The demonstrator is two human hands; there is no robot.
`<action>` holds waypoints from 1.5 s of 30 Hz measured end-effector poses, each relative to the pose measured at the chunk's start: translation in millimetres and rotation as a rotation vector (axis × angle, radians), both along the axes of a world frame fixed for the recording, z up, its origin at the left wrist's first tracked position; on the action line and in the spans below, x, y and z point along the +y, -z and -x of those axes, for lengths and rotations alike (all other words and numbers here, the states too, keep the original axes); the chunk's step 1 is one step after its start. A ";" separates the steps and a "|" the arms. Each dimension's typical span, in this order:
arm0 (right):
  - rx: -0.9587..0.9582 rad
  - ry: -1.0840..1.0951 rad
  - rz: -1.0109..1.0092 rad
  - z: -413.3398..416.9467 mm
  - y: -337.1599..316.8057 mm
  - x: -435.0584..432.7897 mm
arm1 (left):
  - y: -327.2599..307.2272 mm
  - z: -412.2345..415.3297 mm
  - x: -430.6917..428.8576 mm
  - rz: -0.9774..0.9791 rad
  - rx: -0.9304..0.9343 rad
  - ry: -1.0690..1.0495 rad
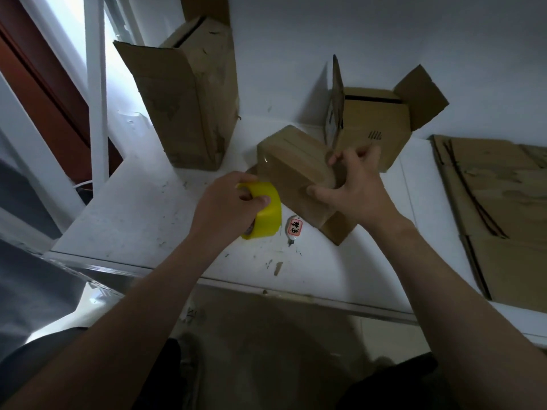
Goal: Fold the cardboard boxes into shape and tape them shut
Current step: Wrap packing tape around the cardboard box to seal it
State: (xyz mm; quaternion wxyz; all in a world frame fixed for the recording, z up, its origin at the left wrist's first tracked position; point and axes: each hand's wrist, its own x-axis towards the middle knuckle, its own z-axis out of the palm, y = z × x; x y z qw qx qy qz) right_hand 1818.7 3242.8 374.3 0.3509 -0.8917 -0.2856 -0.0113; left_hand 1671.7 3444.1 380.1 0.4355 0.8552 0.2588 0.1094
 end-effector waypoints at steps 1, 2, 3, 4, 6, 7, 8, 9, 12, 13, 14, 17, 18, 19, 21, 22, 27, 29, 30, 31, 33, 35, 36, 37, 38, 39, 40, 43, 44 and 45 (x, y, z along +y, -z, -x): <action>-0.014 0.043 0.019 6.5 -0.6 -5.3 | -0.8 -1.3 -3.7 -0.003 -0.001 0.007; -0.024 0.076 0.036 13.6 -1.2 -9.7 | -1.6 -2.2 -7.3 -0.008 -0.002 0.015; -0.035 0.094 0.047 21.3 -1.6 -12.5 | -2.4 -2.9 -10.8 -0.011 -0.004 0.023; -0.048 0.096 0.047 29.2 -1.9 -14.6 | -3.4 -3.4 -14.3 -0.011 -0.007 0.033; -0.073 0.069 0.042 43.1 -3.0 -17.7 | -5.9 -3.6 -20.6 -0.011 -0.013 0.055; -0.087 0.044 0.060 47.7 -3.6 -19.4 | -7.6 -3.8 -22.9 -0.013 -0.015 0.063; -0.090 0.017 0.087 50.7 -3.9 -21.6 | -9.1 -4.1 -24.0 -0.011 -0.017 0.064; -0.074 0.000 0.103 51.8 -3.8 -24.1 | -10.4 -4.4 -23.9 -0.007 -0.021 0.059; 0.038 0.026 0.063 50.6 -3.9 -26.8 | -14.9 -3.0 -19.0 -0.021 -0.026 0.038; 0.060 0.038 0.048 50.4 -3.1 -25.0 | -16.6 -1.7 -16.8 -0.034 -0.031 0.032; 0.071 0.045 0.040 50.9 -2.1 -22.0 | -18.6 0.2 -14.4 -0.053 -0.036 0.027; 0.062 0.027 0.017 54.8 0.5 -11.0 | -24.2 8.1 -5.7 -0.095 -0.049 0.000; 0.062 0.018 0.018 55.5 0.4 -8.1 | -26.2 11.1 -2.0 -0.098 -0.056 -0.009; 0.070 0.009 0.027 55.7 -0.7 -5.9 | -28.8 14.0 1.0 -0.097 -0.064 -0.019; 0.089 -0.003 0.065 56.2 -6.6 -3.3 | -36.5 19.2 4.0 -0.061 -0.089 -0.047; 0.075 -0.005 0.087 57.5 -11.7 -2.6 | -42.1 21.4 3.4 -0.032 -0.109 -0.059; -0.024 -0.081 -0.202 77.8 -52.4 -2.9 | -76.2 31.4 -16.6 0.066 -0.256 -0.059; 0.108 -0.224 -0.310 94.9 -65.3 1.2 | -87.9 34.7 -28.3 0.147 -0.309 -0.009; 0.158 -0.262 -0.340 103.7 -68.0 3.4 | -91.7 35.9 -34.9 0.211 -0.331 0.023; 0.163 -0.265 -0.364 110.8 -68.9 4.7 | -94.6 36.1 -42.1 0.279 -0.348 0.041; 0.086 -0.207 -0.404 119.1 -70.7 2.8 | -96.0 34.0 -55.4 0.336 -0.365 0.023; -0.007 -0.157 -0.397 119.1 -74.1 -4.1 | -97.6 31.8 -66.7 0.218 -0.366 -0.023; -0.039 -0.150 -0.375 118.1 -75.3 -8.8 | -98.7 31.6 -71.3 0.173 -0.371 -0.045; -0.064 -0.149 -0.349 116.7 -76.1 -13.5 | -98.4 30.3 -74.5 0.166 -0.381 -0.060; -0.081 -0.150 -0.324 114.9 -76.6 -17.7 | -97.0 28.3 -76.8 0.195 -0.401 -0.063; -0.091 -0.153 -0.302 113.2 -76.6 -21.8 | -95.1 26.7 -79.2 0.244 -0.420 -0.072; -0.093 -0.155 -0.288 111.7 -76.0 -25.1 | -92.3 25.3 -82.4 0.265 -0.441 -0.079; -0.055 -0.130 -0.272 105.5 -72.0 -34.3 | -84.9 22.1 -100.2 0.051 -0.525 -0.086; -0.044 -0.121 -0.253 103.0 -70.0 -37.4 | -83.3 20.8 -107.2 -0.011 -0.574 -0.078; -0.033 -0.112 -0.229 100.9 -67.7 -40.7 | -82.1 19.0 -112.4 -0.040 -0.606 -0.064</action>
